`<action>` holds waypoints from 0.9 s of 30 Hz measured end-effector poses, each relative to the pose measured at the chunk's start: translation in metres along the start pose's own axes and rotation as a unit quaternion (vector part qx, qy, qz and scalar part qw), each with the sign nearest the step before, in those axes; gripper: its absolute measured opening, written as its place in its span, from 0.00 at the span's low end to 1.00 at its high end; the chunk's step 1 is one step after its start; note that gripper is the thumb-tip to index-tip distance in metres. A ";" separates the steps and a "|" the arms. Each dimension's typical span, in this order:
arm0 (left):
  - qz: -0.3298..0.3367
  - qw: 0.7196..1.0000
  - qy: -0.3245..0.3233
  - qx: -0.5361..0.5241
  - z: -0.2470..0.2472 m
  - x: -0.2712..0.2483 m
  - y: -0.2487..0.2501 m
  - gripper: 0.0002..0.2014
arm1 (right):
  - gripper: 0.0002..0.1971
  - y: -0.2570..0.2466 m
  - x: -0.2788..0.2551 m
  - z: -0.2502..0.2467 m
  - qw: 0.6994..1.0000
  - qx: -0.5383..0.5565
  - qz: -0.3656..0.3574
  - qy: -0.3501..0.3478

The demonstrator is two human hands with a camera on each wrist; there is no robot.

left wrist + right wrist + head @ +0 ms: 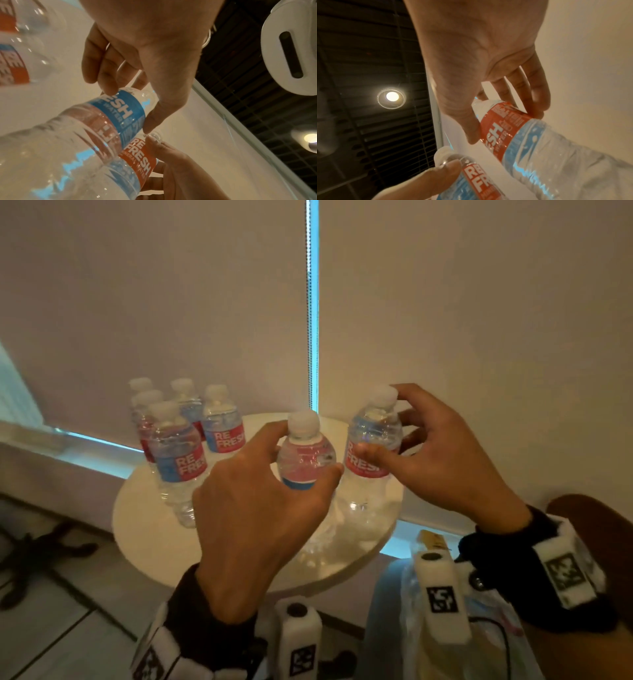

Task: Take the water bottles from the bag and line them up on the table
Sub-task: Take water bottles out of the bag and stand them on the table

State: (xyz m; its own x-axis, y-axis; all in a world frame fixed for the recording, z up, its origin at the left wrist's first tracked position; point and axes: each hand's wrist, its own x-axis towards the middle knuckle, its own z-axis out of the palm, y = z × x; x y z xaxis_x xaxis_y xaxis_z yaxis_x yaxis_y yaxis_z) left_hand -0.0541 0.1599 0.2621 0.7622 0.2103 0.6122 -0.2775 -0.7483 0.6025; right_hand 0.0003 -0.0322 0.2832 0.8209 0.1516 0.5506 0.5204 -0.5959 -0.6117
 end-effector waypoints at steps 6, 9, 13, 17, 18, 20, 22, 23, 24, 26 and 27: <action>-0.050 0.996 0.034 0.060 -0.016 0.011 -0.041 0.29 | 0.33 -0.006 0.028 0.065 0.998 0.022 -0.015 -0.053; -0.062 0.995 0.047 0.068 -0.019 0.019 -0.056 0.28 | 0.32 -0.009 0.036 0.090 0.997 0.027 -0.013 -0.069; -0.061 0.994 0.046 0.075 -0.022 0.029 -0.069 0.30 | 0.31 -0.014 0.047 0.106 0.997 0.030 -0.005 -0.073; -0.054 0.995 0.045 0.076 -0.020 0.034 -0.074 0.30 | 0.32 -0.018 0.055 0.113 0.997 0.029 0.006 -0.071; -0.053 0.995 0.045 0.075 -0.020 0.035 -0.074 0.30 | 0.32 -0.018 0.056 0.115 0.997 0.031 0.007 -0.069; -0.049 0.995 0.044 0.071 -0.019 0.036 -0.076 0.32 | 0.32 -0.019 0.058 0.116 0.997 0.036 0.010 -0.067; -0.047 0.996 0.040 0.063 -0.019 0.036 -0.079 0.35 | 0.31 -0.019 0.058 0.118 0.997 0.040 0.014 -0.066; -0.048 0.996 0.038 0.058 -0.019 0.036 -0.079 0.37 | 0.31 -0.018 0.058 0.119 0.997 0.042 0.014 -0.064; -0.048 0.997 0.037 0.054 -0.018 0.036 -0.080 0.38 | 0.31 -0.017 0.058 0.120 0.997 0.044 0.014 -0.063; -0.042 0.998 0.039 0.031 -0.016 0.034 -0.083 0.39 | 0.31 -0.015 0.057 0.120 0.997 0.045 0.014 -0.060; -0.035 0.998 0.043 0.010 -0.016 0.033 -0.084 0.39 | 0.31 -0.015 0.056 0.119 0.997 0.048 0.015 -0.059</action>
State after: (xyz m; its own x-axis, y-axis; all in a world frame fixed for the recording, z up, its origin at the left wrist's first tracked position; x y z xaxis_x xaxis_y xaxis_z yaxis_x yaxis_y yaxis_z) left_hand -0.0149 0.2393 0.2397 0.7263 0.3158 0.6105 -0.2119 -0.7421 0.6359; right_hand 0.0669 0.0794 0.2555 0.8550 0.2306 0.4645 0.5113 -0.5247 -0.6806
